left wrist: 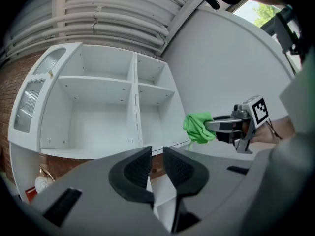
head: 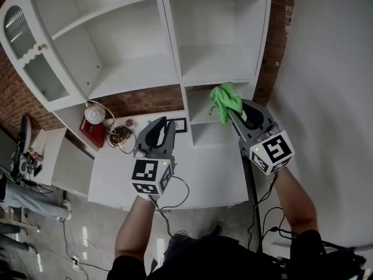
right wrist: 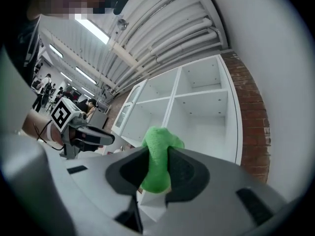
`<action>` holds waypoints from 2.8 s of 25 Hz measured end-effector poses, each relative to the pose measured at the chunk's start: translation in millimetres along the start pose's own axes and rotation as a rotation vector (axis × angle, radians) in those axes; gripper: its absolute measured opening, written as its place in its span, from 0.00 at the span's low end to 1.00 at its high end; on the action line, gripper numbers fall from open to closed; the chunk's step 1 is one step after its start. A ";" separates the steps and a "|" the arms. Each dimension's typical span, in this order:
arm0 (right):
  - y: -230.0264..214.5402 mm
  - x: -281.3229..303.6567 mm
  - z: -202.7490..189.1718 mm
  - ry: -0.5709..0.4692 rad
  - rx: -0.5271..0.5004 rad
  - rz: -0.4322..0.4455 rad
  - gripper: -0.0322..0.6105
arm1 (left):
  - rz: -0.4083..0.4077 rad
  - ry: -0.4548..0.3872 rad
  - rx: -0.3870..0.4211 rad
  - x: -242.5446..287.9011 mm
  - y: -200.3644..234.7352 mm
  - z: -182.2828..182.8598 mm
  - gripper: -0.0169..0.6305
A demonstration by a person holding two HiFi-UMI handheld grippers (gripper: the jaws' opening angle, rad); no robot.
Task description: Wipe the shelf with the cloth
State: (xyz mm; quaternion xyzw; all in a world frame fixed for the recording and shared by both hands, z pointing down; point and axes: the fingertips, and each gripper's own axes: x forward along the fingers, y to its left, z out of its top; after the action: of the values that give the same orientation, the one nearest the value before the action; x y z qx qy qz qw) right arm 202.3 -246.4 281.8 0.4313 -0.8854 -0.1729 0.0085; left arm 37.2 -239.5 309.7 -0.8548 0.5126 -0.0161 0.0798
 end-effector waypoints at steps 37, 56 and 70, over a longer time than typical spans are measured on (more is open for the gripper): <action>-115.2 304.3 -61.6 0.519 -0.537 0.226 0.19 | 0.108 0.078 -0.005 24.5 132.7 -48.3 0.13; -75.1 289.5 -83.8 0.680 -0.531 0.397 0.19 | 0.102 0.080 -0.034 13.9 141.7 -60.6 0.13; -15.6 215.7 -59.2 0.670 -0.588 0.429 0.19 | -0.051 0.042 -0.052 32.3 91.3 -53.2 0.13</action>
State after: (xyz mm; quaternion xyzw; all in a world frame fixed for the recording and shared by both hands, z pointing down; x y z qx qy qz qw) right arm 88.6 -438.3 303.6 0.2503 -0.8167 -0.2617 0.4493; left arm -33.0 -316.4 346.5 -0.8687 0.4926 -0.0229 0.0465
